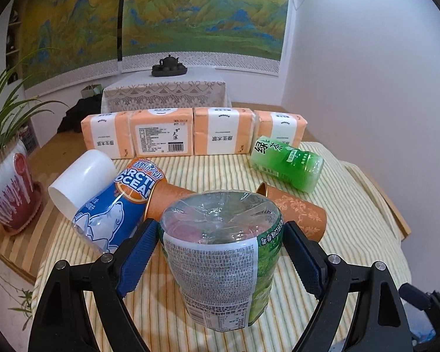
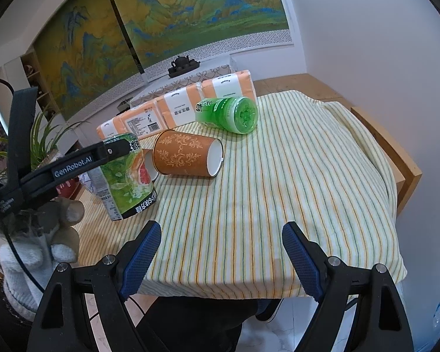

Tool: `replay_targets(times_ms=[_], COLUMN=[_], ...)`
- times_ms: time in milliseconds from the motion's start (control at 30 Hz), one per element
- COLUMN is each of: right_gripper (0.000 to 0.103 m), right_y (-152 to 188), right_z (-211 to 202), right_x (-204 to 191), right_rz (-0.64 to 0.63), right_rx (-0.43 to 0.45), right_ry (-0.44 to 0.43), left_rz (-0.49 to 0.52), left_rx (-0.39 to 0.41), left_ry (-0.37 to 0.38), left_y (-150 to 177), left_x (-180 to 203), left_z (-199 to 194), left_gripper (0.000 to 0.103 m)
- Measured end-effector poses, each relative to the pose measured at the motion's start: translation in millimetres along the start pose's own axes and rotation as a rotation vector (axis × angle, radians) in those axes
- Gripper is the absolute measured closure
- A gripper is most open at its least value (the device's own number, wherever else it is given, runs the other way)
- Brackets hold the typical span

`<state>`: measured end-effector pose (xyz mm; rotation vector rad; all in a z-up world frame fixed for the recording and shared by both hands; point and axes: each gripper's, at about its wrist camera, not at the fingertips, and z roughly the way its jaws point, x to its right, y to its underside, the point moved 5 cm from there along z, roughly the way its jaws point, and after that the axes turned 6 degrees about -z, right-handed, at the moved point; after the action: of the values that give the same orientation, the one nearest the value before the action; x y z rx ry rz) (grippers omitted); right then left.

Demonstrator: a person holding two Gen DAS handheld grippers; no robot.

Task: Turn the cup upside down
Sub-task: 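Rotate the held cup with the left tool so its sealed lid faces up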

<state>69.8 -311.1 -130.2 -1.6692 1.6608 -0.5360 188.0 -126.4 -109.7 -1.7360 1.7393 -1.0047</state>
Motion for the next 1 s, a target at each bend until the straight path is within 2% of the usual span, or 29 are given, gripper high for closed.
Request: replay_targets(times_ms=[667, 1000], right_gripper=[0.021, 0.021], right_y=[-0.8, -1.0], right_z=[-3.1, -7.9], right_x=[-9.7, -16.2], right_rz=[-0.019, -0.035], right_rx=[0.002, 0.008], right_ry=[0.000, 0.003], left_rz=[0.024, 0.052], left_rx=[-0.013, -0.047], left_ry=[0.026, 0.081], left_y=[12.1, 22.4], left_x=[5.6, 12.4], left_z=[-9.8, -16.1], left_gripper=[0.015, 0.011])
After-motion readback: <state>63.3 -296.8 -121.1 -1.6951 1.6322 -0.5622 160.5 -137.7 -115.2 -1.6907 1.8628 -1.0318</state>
